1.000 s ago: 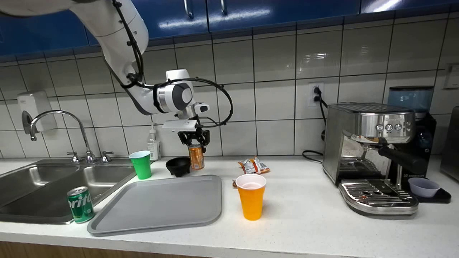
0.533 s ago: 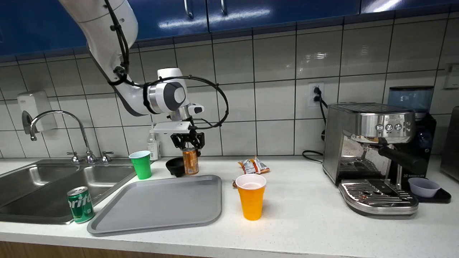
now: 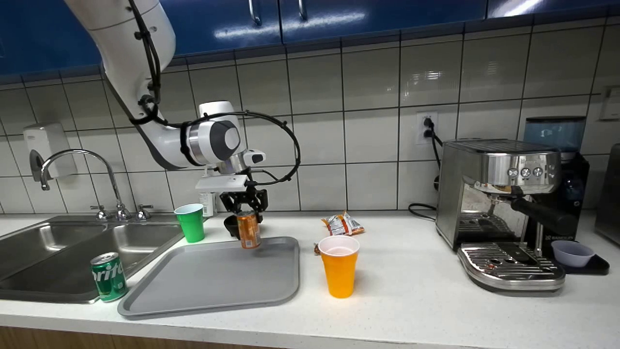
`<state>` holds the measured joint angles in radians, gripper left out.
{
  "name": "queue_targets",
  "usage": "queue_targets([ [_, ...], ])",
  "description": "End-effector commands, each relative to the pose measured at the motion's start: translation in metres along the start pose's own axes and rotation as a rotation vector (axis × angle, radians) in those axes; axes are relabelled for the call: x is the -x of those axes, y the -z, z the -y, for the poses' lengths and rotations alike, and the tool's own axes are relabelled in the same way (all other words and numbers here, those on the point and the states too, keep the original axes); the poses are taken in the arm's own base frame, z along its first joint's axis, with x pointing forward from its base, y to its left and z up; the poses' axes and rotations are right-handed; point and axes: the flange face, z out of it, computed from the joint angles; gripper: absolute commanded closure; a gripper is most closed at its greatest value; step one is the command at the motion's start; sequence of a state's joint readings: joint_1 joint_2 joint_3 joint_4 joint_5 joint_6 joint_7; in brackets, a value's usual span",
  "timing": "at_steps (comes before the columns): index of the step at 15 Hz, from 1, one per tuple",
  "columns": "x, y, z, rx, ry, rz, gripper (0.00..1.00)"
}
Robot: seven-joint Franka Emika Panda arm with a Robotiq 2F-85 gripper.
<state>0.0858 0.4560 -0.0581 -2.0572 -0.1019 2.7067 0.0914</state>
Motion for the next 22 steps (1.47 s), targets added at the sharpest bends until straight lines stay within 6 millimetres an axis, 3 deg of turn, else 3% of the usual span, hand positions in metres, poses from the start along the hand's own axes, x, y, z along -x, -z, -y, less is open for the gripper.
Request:
queue_targets([
  [1, 0.009, 0.014, 0.015, 0.007, 0.005, -0.024, 0.63],
  [10, 0.017, 0.009, 0.061, -0.01, 0.056, -0.019, 0.63],
  [22, 0.021, 0.008, 0.107, -0.031, 0.082, -0.018, 0.63],
])
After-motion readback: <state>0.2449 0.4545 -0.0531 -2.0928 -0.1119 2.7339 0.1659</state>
